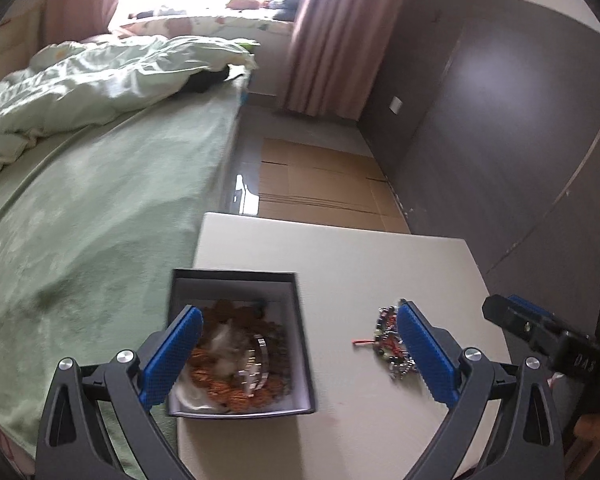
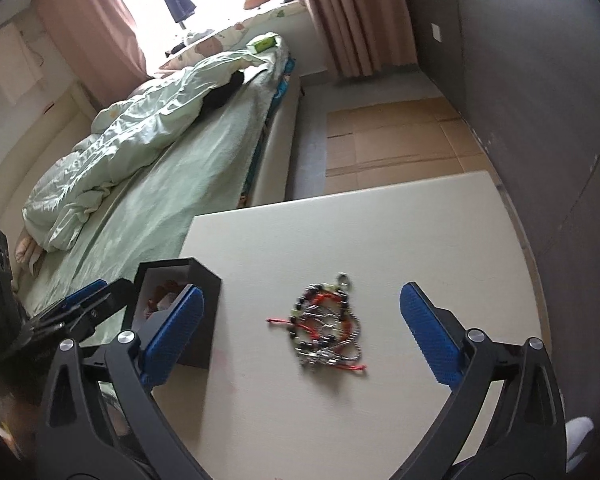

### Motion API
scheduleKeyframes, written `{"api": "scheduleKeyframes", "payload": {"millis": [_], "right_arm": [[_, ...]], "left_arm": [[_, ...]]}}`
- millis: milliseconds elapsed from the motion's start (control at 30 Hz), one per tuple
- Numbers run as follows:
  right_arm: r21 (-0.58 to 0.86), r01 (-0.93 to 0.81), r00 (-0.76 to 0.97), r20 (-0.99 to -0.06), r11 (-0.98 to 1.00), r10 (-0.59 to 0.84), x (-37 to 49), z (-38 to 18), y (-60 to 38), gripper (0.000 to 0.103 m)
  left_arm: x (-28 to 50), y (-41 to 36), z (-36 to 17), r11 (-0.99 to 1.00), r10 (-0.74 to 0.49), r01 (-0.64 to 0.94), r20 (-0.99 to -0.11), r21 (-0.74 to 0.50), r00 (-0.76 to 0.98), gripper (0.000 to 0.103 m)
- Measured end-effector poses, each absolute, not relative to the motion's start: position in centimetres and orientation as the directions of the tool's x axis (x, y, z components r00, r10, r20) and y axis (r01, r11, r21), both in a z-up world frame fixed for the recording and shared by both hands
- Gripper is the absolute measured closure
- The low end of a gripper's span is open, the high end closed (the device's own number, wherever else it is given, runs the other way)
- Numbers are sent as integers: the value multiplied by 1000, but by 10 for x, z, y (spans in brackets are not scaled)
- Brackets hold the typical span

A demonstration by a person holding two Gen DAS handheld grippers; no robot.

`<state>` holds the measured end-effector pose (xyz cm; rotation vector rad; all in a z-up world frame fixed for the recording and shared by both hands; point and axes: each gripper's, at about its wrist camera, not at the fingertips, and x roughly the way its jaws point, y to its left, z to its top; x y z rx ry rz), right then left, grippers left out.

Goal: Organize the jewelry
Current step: 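Move both grippers back to the red-string jewelry tangle on the table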

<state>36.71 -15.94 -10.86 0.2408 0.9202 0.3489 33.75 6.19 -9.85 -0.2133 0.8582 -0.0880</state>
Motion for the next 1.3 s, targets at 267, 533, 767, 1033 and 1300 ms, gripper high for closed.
{"api": "scheduleKeyframes", "payload": {"millis": [267,533,767,1033,1300], "right_arm": [[368,-107,531,-764,924,366,378,-126,-217,7],[391,-53,487,-793,919,366,390,-147,-249,44],[407,-36,478,-795,913,373,397,-155,-257,44],[423,-40,468,-792,905,391,403,-157,-256,44],[410,-59,447,-804,910,392,409,-162,-244,44]], "left_arm": [[354,20,-111,960,-262,75,-763,-271,591,23],[376,-26,-138,954,-297,138,-807,-265,511,50],[394,-38,-175,955,-295,121,-856,-270,424,81],[402,-45,-199,968,-250,122,-883,-219,398,90],[403,-49,-207,979,-201,119,-891,-167,407,94]]}}
